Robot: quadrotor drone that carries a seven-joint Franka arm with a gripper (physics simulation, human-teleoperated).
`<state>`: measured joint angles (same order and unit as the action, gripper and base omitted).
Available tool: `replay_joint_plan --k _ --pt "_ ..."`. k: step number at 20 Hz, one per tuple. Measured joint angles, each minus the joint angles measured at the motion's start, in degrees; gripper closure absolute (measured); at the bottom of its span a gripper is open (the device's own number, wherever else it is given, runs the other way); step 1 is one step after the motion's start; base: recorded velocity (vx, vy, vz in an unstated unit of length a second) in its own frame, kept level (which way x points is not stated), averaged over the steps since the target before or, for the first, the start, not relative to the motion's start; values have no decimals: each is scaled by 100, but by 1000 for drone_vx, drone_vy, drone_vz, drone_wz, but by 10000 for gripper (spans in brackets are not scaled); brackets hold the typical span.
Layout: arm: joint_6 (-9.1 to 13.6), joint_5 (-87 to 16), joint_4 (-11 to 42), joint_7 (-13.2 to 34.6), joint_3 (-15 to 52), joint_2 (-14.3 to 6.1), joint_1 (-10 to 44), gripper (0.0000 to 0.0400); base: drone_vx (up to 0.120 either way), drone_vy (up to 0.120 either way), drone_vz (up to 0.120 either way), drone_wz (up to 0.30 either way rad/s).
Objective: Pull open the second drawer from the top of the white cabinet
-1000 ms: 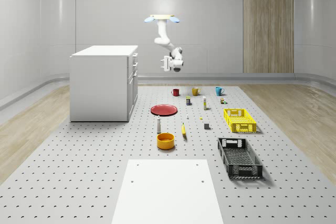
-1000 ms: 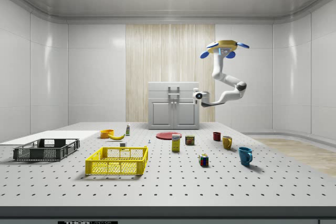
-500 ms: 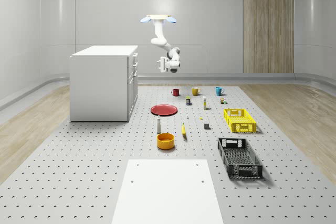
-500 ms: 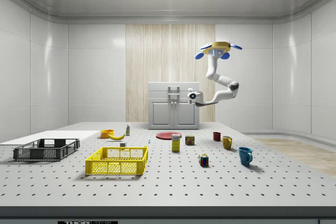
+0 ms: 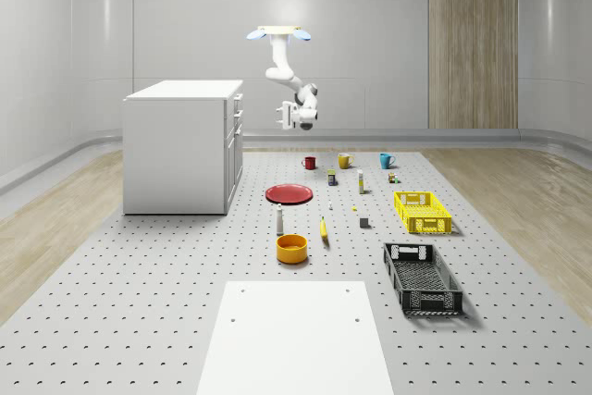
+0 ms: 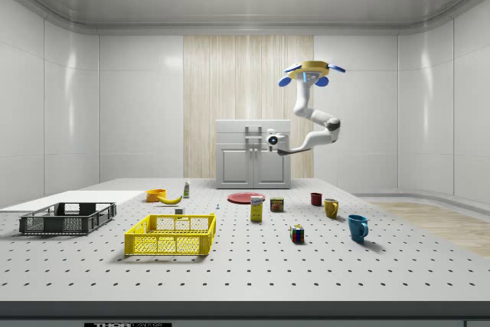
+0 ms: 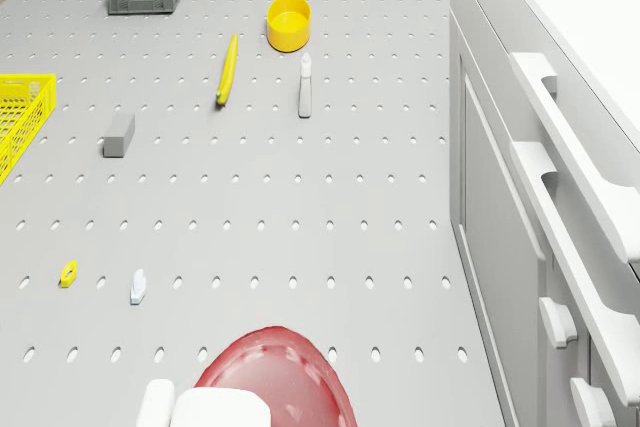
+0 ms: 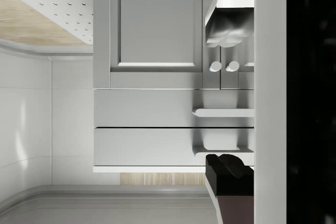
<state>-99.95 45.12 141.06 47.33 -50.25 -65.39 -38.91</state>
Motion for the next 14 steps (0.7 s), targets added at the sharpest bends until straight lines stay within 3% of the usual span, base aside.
replay_joint_plan --k 10,14 --pt "-77 -76 13 64 -21 -92 -79 100 120 0 0 0" --pt "-210 -23 101 62 64 -117 -114 100 0 0 0 0"
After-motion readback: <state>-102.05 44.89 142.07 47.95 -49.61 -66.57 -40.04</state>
